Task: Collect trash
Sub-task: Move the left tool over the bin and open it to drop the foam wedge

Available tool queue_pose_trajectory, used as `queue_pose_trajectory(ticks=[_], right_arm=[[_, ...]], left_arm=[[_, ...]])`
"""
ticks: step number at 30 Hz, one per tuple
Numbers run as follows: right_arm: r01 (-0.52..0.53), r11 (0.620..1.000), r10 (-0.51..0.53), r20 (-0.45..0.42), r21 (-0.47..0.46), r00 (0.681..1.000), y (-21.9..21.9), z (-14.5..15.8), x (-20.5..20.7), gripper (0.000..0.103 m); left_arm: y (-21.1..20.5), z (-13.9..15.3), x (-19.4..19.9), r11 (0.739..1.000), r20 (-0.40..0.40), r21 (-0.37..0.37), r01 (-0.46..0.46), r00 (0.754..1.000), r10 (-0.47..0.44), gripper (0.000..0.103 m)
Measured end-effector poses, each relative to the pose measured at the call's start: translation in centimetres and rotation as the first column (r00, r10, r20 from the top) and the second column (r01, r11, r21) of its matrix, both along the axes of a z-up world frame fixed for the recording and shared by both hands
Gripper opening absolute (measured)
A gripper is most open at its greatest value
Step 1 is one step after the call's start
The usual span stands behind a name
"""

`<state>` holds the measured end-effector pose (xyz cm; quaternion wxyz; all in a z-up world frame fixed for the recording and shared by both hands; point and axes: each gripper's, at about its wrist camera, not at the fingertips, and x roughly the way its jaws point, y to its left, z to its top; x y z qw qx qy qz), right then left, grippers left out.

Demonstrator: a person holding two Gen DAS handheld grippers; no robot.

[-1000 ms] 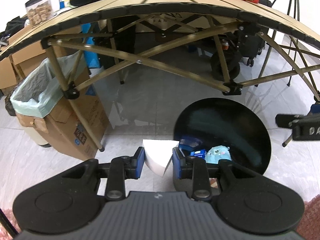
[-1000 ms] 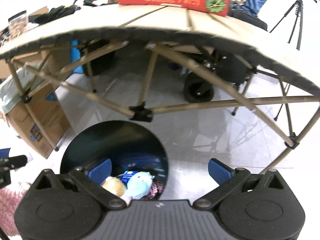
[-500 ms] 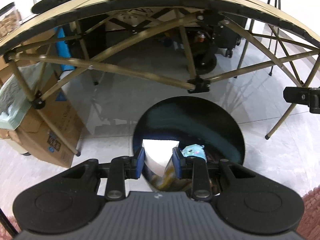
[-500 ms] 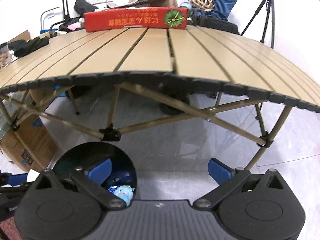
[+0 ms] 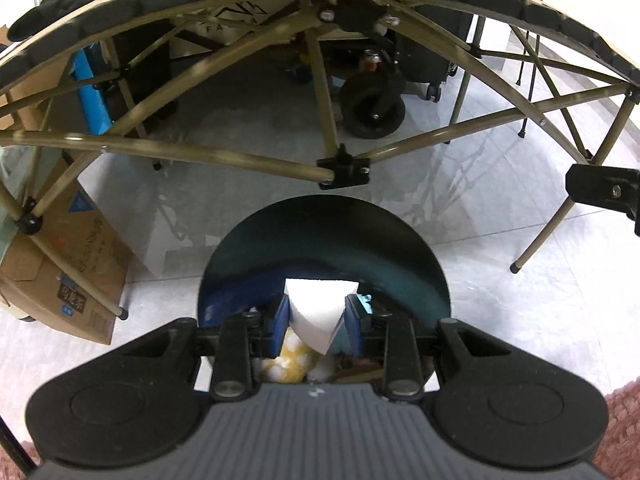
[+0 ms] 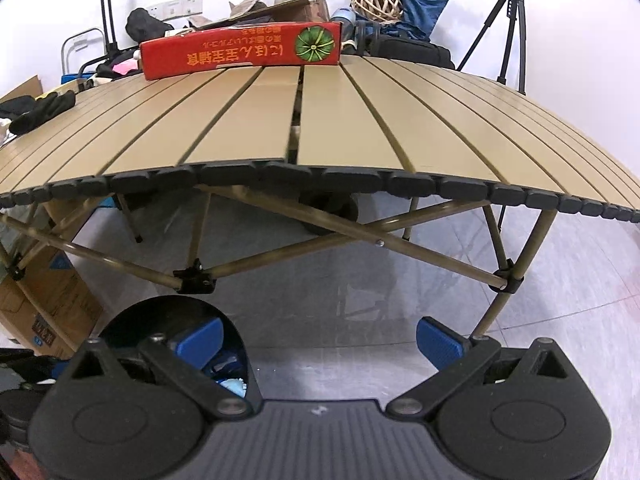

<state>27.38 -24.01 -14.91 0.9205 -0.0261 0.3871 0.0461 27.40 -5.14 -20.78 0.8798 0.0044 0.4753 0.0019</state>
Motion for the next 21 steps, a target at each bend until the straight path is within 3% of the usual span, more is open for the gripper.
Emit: queue_pose_trajectory(ticks=[17,19,20,21], right_arm=[[0.027,1.000,-0.027,-0.048,0.014,0.998,-0.5,-1.1,0.8,0.103],[0.026,0.999,-0.025,-0.061,0.019,0.998,-0.5,-1.3,0.9,0.103],[0.025,0.999,-0.024,-0.068,0.021,0.997,-0.5,-1.4,1.0,0.103],[0.026,0.999,-0.024,-0.077,0.024,0.997,-0.5,-1.5,1.1,0.103]], left_arm=[[-1.0,-1.1,1.3,1.000,-0.036,0.020,-0.017,0.999,0.018,0.033],[-0.9,-1.2,1.4,0.999,-0.045,0.023,-0.024,0.999,0.025,0.041],[-0.8,-1.2,1.5,0.999,-0.053,0.022,-0.030,0.998,0.031,0.056],[-0.7,-1.3,1.5,0.999,-0.061,0.024,-0.040,0.997,0.042,0.077]])
